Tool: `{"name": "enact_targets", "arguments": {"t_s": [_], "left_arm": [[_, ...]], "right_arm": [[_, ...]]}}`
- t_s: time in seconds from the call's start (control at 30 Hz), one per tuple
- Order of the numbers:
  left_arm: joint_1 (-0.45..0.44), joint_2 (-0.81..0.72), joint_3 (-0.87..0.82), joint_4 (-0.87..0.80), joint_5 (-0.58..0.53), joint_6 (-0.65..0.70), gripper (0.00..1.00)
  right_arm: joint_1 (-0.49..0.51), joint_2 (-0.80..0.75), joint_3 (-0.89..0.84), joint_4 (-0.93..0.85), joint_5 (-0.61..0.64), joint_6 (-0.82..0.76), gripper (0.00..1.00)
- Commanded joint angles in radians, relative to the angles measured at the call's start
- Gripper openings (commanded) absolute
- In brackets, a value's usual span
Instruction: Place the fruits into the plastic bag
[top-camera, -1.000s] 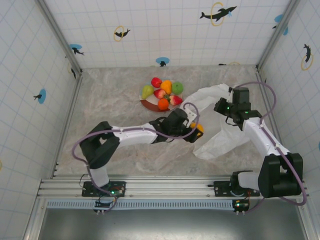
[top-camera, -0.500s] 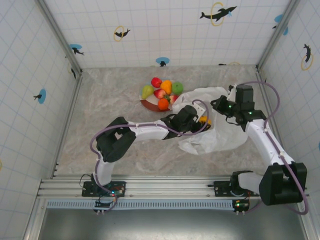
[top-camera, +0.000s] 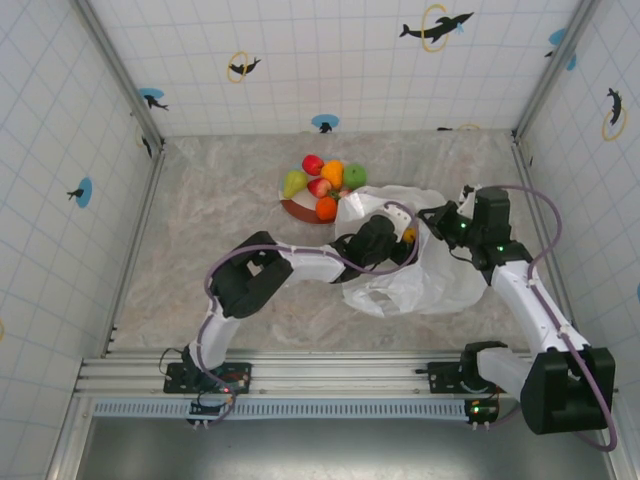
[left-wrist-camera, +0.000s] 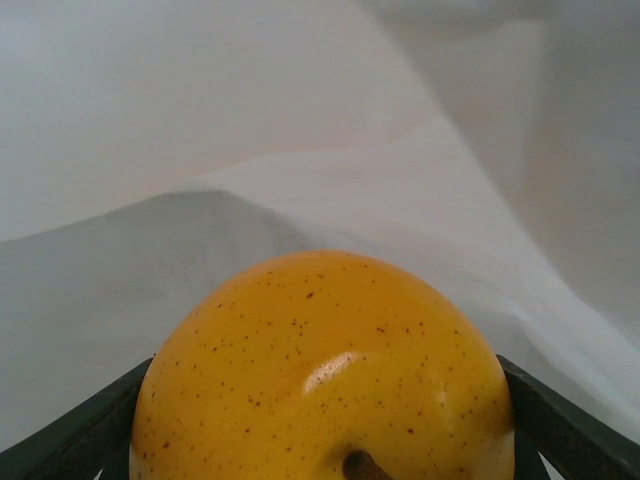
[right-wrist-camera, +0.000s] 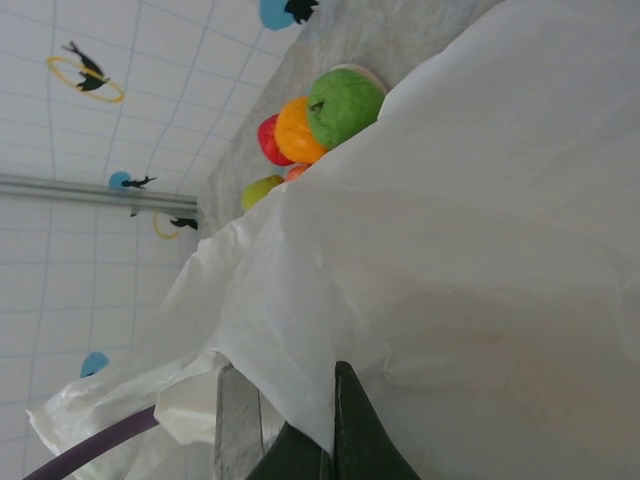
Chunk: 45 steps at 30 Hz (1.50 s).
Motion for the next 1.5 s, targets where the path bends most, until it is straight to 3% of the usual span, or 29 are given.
{"name": "enact_targets", "arguments": {"t_s": [0.0, 0.23, 0.53, 0.77, 1.2, 1.33, 1.47], "left_arm": [[0.004, 0.058, 0.045, 0.072, 0.012, -0.053, 0.75], [0.004, 0.054, 0.040, 0.058, -0.011, -0.032, 0.88], [0.034, -0.104, -0.089, 0.013, 0.049, -0.025, 0.97], [0.051, -0.296, -0.262, -0.053, 0.115, -0.004, 0.95], [0.068, -0.679, -0.591, -0.190, 0.181, -0.001, 0.91], [0.101, -0.761, -0.707, -0.173, 0.115, -0.089, 0.86], [0.153, -0.719, -0.709, -0.185, 0.084, -0.223, 0.80]], "right_arm": [[0.010, -0.019, -0.032, 0.096, -0.034, 0.053, 0.00], [0.004, -0.003, -0.029, 0.086, -0.015, 0.023, 0.00], [-0.027, 0.016, -0.001, -0.003, 0.031, -0.097, 0.00], [-0.043, 0.041, 0.044, -0.087, 0.075, -0.203, 0.00], [-0.048, 0.083, 0.038, -0.047, 0.075, -0.206, 0.00], [-0.047, 0.084, 0.025, -0.020, 0.075, -0.195, 0.00], [-0.049, 0.085, 0.028, -0.011, 0.075, -0.192, 0.00]]}}
